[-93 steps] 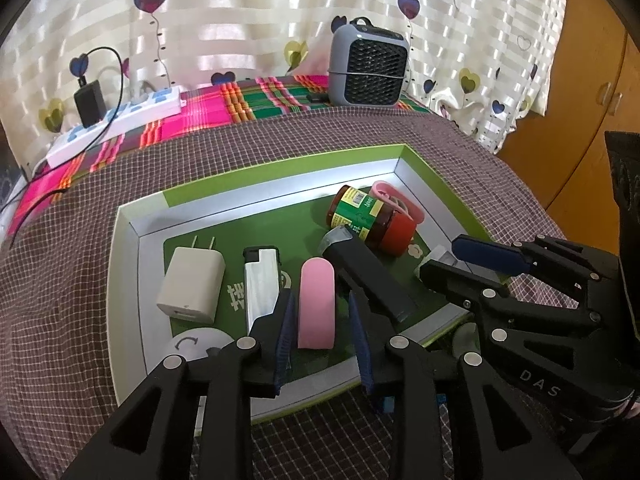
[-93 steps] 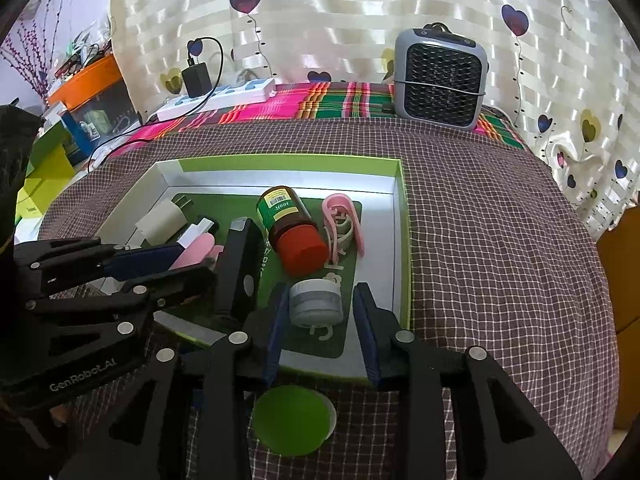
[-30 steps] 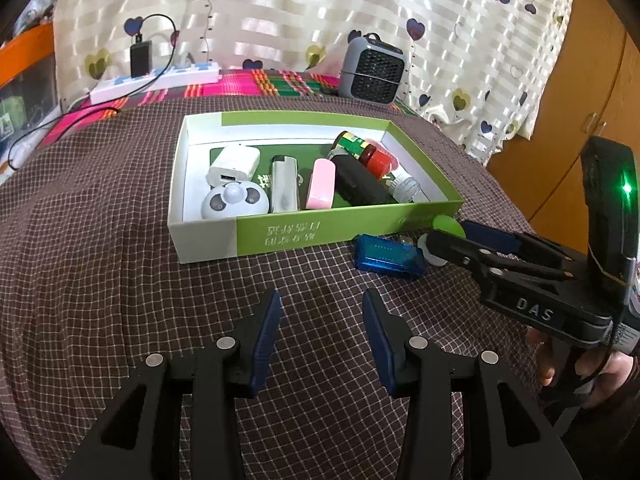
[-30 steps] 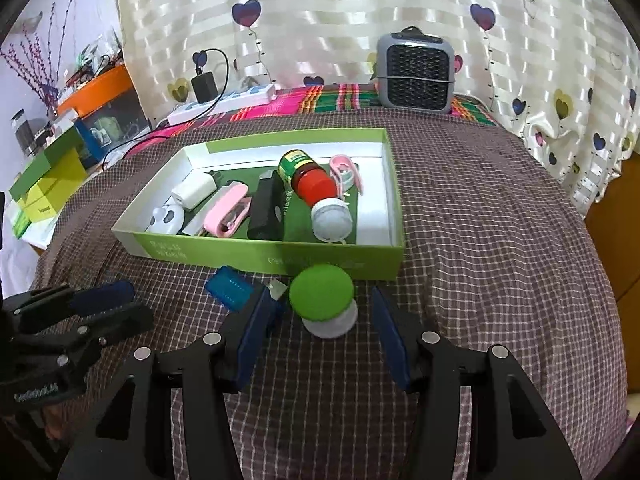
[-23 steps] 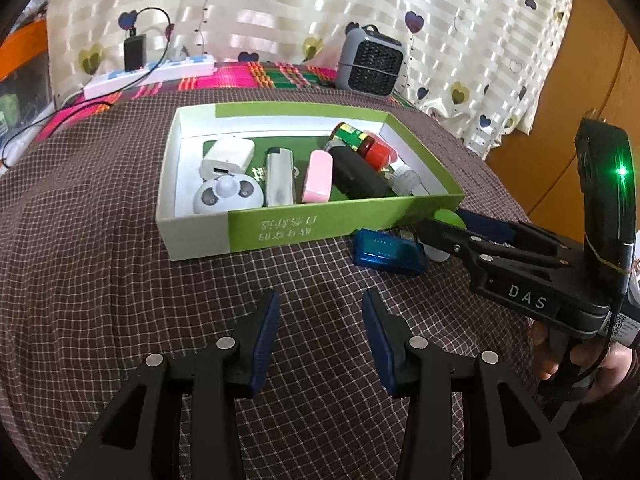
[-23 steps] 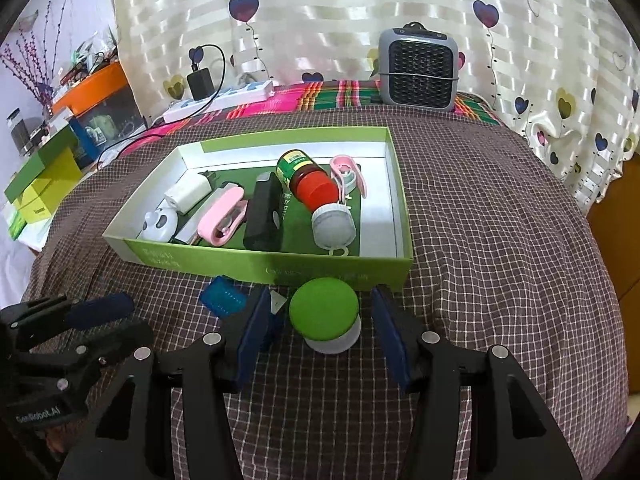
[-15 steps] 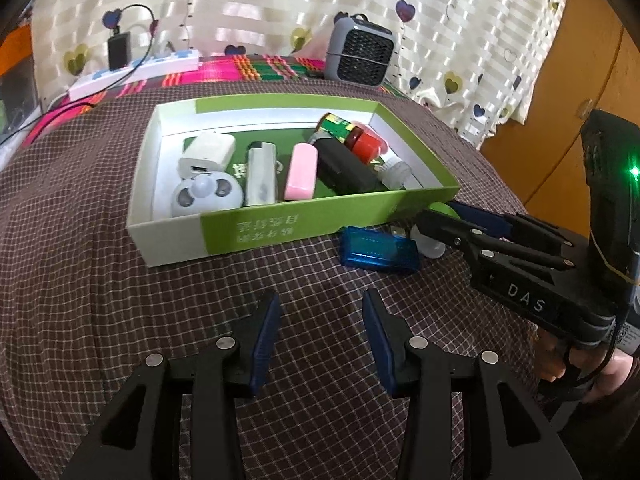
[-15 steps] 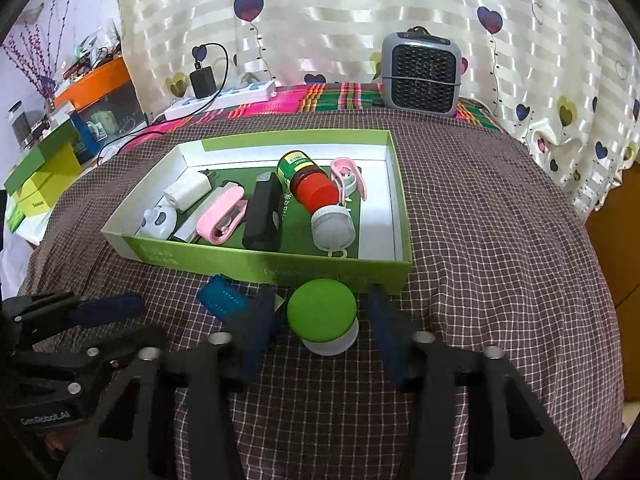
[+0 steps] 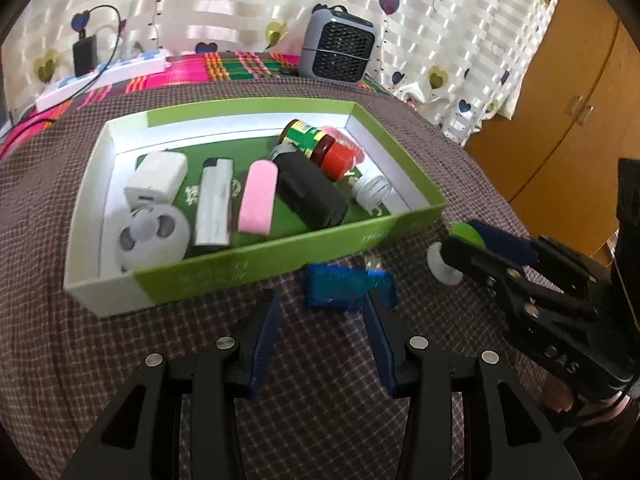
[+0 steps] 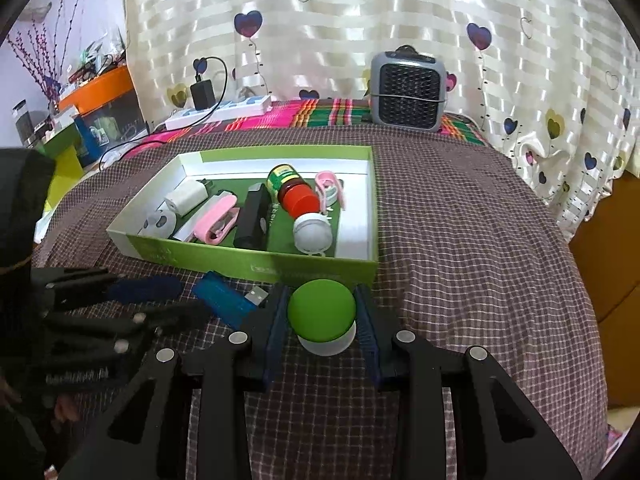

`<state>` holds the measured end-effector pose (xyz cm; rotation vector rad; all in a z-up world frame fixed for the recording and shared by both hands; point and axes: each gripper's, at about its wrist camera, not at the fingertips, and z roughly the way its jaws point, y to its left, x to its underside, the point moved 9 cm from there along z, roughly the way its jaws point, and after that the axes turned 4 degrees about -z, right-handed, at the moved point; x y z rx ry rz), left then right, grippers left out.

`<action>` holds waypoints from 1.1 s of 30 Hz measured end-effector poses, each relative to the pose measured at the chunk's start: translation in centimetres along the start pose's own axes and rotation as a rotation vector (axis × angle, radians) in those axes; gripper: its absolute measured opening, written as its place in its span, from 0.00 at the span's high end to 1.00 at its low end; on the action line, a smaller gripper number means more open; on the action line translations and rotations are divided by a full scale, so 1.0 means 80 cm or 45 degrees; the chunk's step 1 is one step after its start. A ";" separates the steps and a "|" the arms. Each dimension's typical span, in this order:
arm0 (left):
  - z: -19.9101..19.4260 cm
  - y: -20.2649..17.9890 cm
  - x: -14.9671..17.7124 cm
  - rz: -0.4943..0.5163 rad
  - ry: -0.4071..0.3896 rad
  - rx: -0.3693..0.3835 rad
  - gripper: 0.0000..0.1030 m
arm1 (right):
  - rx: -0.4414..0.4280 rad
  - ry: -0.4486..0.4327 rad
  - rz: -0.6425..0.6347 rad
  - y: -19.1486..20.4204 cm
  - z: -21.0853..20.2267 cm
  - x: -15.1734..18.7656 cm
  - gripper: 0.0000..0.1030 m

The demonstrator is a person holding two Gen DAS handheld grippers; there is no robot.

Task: Organize rigid objects
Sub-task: 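Grasp the blue USB drive with the left gripper while the right gripper holds the green-capped jar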

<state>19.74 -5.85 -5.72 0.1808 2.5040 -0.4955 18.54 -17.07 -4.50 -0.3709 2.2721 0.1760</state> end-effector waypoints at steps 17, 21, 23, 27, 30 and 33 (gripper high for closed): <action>-0.002 -0.057 0.028 0.118 0.038 0.105 0.57 | 0.029 -0.016 0.055 -0.032 -0.020 0.015 0.66; -0.001 -0.070 0.035 0.160 0.047 0.092 0.57 | 0.042 -0.018 0.065 -0.040 -0.024 0.017 0.66; -0.001 -0.074 0.035 0.191 0.046 0.072 0.57 | 0.044 -0.020 0.073 -0.043 -0.026 0.019 0.66; -0.008 -0.074 0.025 0.247 -0.004 0.010 0.57 | 0.048 -0.016 0.080 -0.048 -0.028 0.023 0.66; -0.005 -0.068 0.012 0.280 -0.023 -0.047 0.57 | 0.044 -0.019 0.086 -0.051 -0.029 0.024 0.66; 0.009 -0.066 0.007 0.307 0.010 -0.066 0.57 | 0.040 -0.018 0.090 -0.051 -0.029 0.025 0.66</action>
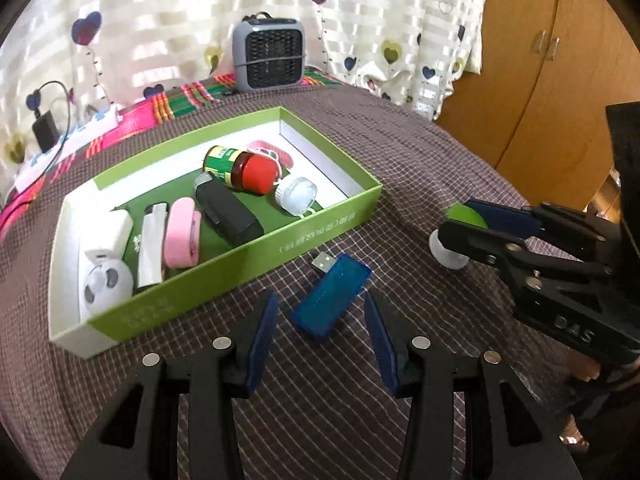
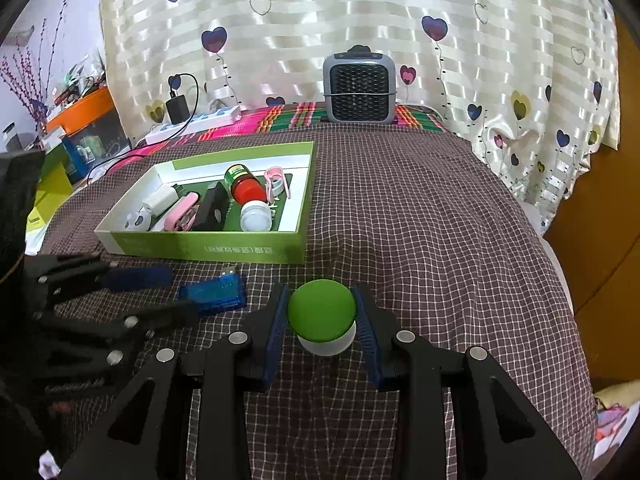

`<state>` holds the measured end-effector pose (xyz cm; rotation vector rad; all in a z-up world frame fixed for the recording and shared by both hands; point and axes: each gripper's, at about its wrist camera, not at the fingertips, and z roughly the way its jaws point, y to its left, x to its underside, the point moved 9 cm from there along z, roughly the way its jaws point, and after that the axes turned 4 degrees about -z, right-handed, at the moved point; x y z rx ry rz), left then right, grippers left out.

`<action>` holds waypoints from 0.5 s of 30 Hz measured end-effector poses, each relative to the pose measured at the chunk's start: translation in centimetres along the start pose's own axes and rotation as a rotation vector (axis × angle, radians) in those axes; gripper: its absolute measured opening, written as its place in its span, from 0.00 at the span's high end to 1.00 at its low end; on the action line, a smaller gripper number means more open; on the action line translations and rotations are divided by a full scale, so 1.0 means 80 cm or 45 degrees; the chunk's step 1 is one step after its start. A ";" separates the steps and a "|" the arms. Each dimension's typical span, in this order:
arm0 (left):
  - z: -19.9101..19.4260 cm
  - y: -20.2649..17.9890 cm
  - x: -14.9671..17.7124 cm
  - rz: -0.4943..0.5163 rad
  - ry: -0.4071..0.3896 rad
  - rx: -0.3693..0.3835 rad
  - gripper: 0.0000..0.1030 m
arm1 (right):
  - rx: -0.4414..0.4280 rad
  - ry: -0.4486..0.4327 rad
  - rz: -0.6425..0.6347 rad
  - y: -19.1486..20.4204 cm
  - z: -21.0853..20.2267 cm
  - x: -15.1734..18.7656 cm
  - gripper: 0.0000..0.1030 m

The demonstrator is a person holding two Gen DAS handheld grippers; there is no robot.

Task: Organize rigid objects
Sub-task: 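Grasp the blue USB drive with the left gripper while the right gripper holds the green-capped jar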

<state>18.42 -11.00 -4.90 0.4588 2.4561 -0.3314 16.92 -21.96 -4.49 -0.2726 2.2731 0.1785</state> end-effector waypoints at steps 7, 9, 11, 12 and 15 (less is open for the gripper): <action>0.021 -0.007 0.001 0.017 0.055 0.035 0.57 | -0.006 0.006 0.012 -0.006 0.002 0.003 0.66; 0.024 -0.013 0.001 0.036 0.057 0.031 0.57 | -0.005 0.010 0.014 -0.007 0.004 0.003 0.66; 0.025 -0.018 0.001 0.052 0.058 0.036 0.57 | -0.007 0.012 0.017 -0.008 0.005 0.003 0.66; 0.025 -0.021 0.001 0.056 0.057 0.046 0.57 | -0.009 0.013 0.017 -0.008 0.006 0.003 0.66; 0.025 -0.030 0.002 0.060 0.062 0.072 0.57 | -0.011 0.013 0.016 -0.009 0.007 0.003 0.66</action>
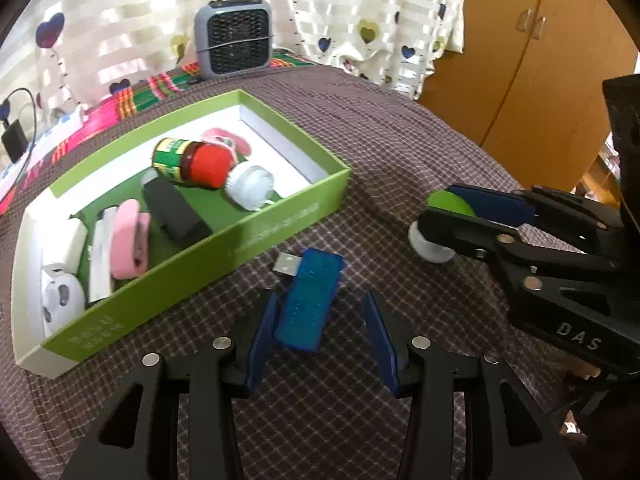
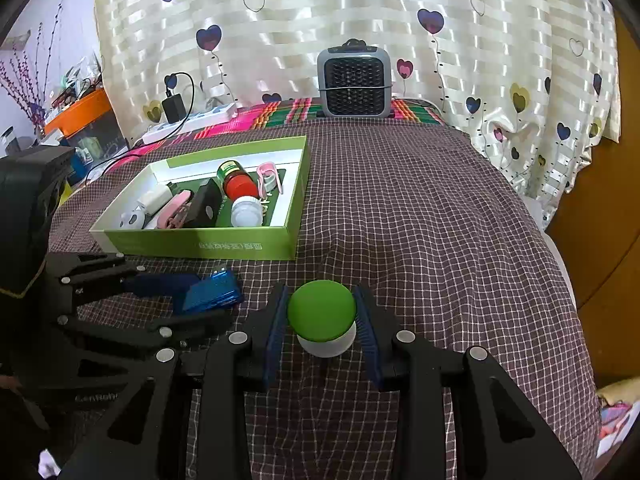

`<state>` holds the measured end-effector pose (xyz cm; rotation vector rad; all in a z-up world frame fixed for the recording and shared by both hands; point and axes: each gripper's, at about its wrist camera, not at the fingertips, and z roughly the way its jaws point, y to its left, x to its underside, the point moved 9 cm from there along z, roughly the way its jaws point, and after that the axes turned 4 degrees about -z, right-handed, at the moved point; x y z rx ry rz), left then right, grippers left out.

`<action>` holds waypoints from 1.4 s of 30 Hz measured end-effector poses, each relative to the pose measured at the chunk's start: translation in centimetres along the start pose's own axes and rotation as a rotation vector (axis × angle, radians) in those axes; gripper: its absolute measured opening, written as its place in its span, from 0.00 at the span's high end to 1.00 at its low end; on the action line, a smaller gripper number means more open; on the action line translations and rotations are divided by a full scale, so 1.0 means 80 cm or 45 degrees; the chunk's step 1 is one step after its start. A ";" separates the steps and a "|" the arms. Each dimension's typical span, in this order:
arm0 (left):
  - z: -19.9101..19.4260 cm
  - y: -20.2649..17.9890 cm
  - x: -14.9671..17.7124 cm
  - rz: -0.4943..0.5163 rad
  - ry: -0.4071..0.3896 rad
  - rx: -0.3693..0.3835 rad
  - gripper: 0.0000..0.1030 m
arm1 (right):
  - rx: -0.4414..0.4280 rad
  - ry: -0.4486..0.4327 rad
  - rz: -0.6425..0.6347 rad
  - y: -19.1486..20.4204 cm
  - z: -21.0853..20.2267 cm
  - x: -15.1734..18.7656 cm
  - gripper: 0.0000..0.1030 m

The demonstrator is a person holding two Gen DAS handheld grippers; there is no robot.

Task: Organize rigid objects
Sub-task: 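Grasp the blue USB drive with the left gripper while the right gripper holds the green-capped jar, then carry the blue USB drive with the left gripper while the right gripper carries the green-capped jar to the box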

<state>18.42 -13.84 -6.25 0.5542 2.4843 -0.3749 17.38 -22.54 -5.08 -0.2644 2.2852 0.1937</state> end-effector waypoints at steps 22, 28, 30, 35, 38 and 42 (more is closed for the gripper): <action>0.008 0.007 -0.009 -0.015 -0.032 -0.100 0.77 | -0.018 0.009 0.024 -0.004 0.005 0.004 0.66; 0.007 0.007 -0.008 -0.020 -0.038 -0.102 0.78 | -0.019 0.009 0.026 -0.005 0.006 0.005 0.66; 0.006 0.007 -0.007 -0.018 -0.039 -0.106 0.78 | -0.020 0.009 0.027 -0.005 0.006 0.005 0.66; 0.002 0.007 -0.003 -0.020 -0.042 -0.110 0.78 | -0.019 0.008 0.026 -0.005 0.006 0.005 0.66; -0.001 0.007 -0.001 -0.023 -0.047 -0.112 0.78 | -0.017 0.008 0.024 -0.005 0.005 0.006 0.66; -0.009 0.006 0.000 -0.031 -0.063 -0.114 0.78 | -0.013 0.004 0.023 -0.004 0.002 0.006 0.66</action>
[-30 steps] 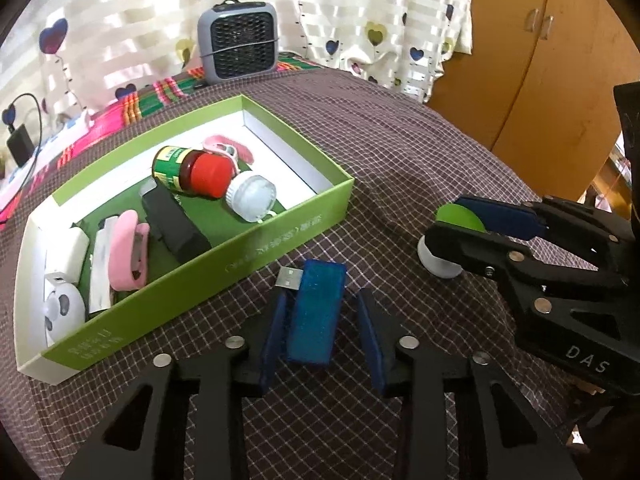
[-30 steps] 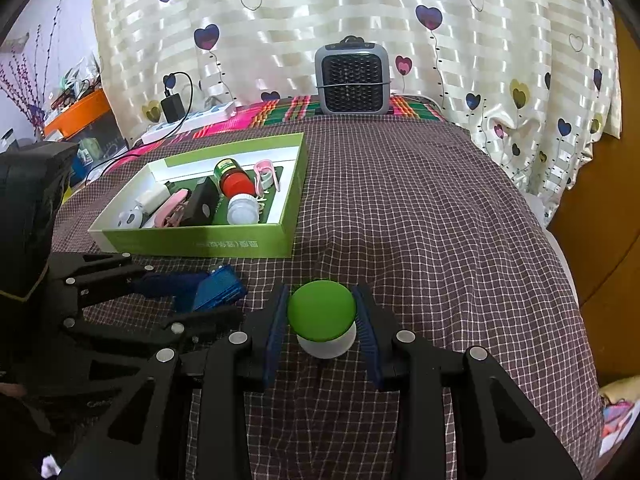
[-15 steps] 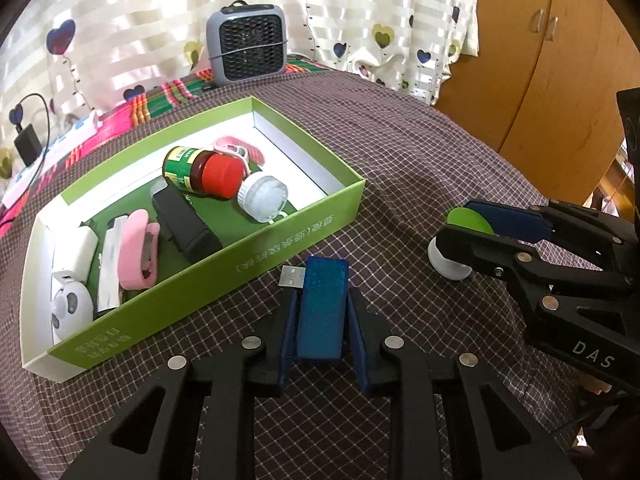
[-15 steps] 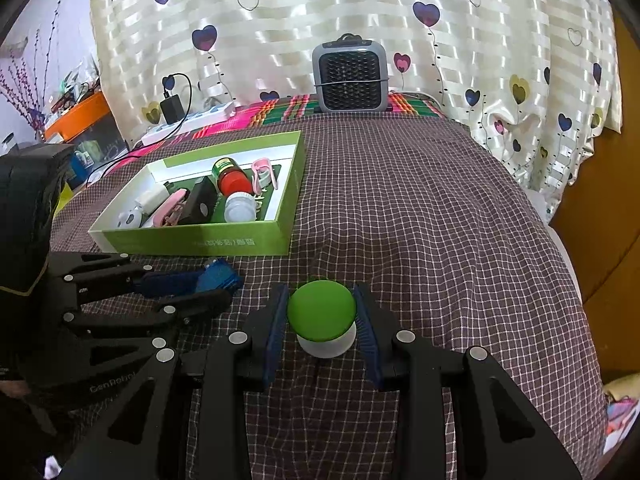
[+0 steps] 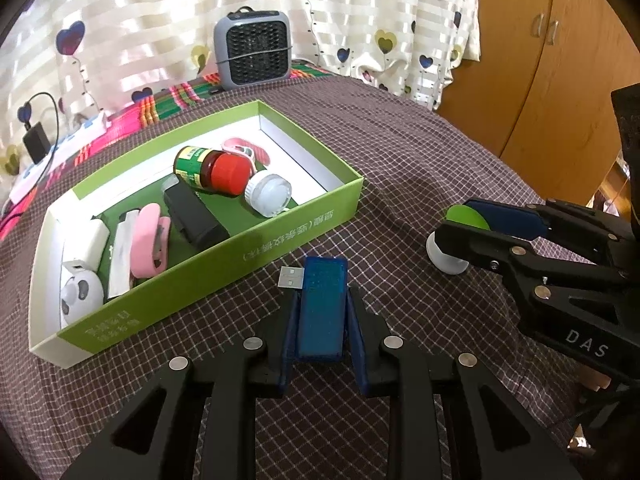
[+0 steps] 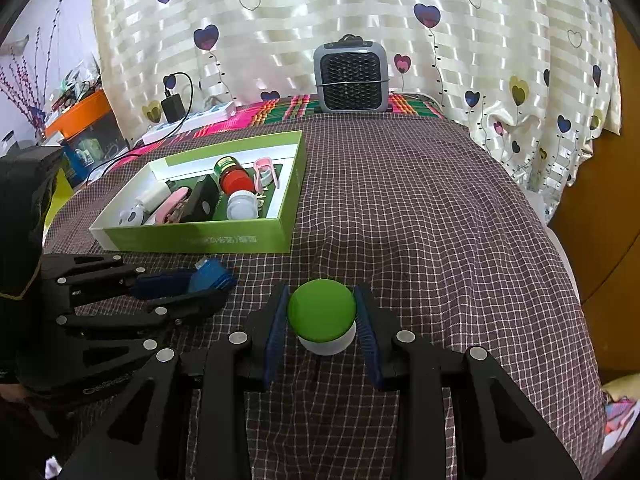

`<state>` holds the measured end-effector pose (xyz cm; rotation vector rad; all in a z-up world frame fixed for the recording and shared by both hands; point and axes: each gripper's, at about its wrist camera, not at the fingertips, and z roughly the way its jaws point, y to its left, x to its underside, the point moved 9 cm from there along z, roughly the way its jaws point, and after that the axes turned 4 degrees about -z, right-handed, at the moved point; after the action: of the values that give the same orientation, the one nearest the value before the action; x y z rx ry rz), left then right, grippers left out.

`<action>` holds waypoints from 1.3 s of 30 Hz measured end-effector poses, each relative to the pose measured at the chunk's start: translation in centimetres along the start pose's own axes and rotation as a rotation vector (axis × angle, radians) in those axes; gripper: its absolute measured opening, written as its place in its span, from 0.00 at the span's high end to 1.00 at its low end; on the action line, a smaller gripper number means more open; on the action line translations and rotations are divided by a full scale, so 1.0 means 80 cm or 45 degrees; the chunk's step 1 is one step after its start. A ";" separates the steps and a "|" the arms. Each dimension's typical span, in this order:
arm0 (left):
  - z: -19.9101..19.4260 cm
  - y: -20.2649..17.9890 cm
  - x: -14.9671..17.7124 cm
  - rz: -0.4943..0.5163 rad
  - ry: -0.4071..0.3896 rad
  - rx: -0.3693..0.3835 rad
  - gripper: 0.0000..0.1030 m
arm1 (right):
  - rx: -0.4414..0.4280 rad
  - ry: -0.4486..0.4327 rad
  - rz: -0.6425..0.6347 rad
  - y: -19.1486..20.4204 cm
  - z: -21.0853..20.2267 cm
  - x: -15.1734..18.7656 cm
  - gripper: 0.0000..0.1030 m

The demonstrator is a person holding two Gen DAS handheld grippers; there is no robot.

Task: Organize rigid objects
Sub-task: 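Carry the blue USB drive with the left gripper while the right gripper carries the green-capped jar to the box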

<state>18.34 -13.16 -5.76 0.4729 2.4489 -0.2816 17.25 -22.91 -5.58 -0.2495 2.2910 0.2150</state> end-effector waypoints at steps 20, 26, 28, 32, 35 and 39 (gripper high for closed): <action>-0.053 0.007 0.006 -0.040 -0.100 -0.041 0.78 | -0.013 -0.045 -0.035 0.020 -0.028 -0.009 0.66; -0.072 0.018 -0.001 -0.051 -0.141 -0.065 0.78 | -0.021 -0.069 -0.052 0.030 -0.036 -0.021 0.66; -0.076 0.023 -0.003 -0.057 -0.147 -0.073 0.78 | -0.023 -0.074 -0.057 0.032 -0.037 -0.025 0.66; -0.083 0.031 -0.008 -0.067 -0.164 -0.084 0.78 | -0.028 -0.088 -0.066 0.039 -0.039 -0.034 0.66; -0.089 0.038 -0.012 -0.076 -0.180 -0.094 0.78 | -0.029 -0.096 -0.079 0.044 -0.040 -0.040 0.66; -0.096 0.044 -0.017 -0.080 -0.197 -0.106 0.78 | -0.035 -0.106 -0.093 0.051 -0.041 -0.047 0.66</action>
<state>16.63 -7.95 0.78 0.3259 2.3168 -0.2326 16.39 -19.35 -0.26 -0.3317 2.1935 0.2156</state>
